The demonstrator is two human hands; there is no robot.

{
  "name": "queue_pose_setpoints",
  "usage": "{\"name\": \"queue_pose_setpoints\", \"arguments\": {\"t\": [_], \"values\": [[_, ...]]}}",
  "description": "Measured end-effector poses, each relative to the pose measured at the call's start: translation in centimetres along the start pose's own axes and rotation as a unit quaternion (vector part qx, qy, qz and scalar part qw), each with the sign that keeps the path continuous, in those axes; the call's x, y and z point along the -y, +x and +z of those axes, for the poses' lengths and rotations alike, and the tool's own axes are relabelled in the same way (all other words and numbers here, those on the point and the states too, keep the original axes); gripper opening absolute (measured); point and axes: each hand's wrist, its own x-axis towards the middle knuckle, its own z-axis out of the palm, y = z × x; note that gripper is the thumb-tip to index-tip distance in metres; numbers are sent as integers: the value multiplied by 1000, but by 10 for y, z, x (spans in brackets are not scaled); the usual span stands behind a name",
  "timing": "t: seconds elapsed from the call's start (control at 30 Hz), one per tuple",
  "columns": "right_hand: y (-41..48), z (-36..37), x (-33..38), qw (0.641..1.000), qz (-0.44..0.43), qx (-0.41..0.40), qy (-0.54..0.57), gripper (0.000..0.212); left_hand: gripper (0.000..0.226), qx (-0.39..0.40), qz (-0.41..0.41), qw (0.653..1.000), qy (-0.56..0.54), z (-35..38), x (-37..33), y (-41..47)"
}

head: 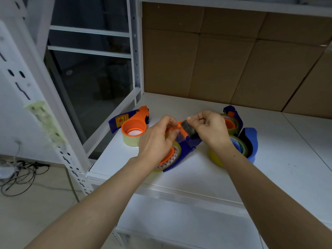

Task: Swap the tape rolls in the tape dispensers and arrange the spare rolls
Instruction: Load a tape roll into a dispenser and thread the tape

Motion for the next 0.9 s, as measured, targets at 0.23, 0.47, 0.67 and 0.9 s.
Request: {"name": "queue_pose_setpoints", "arguments": {"t": [0.23,0.47,0.67,0.9], "values": [[-9,-1,-2,1000,8,-6,5,15,16,3,38,999,1,3,6,2],[-20,3,-1,997,-39,-52,-36,18,23,35,66,994,74,2,-1,3],[-17,4,0,995,-41,-82,-50,19,36,17,-31,999,34,-1,-10,3],[-9,3,7,993,-46,-96,-44,19,75,137,6,975,175,-11,-10,7]]}}
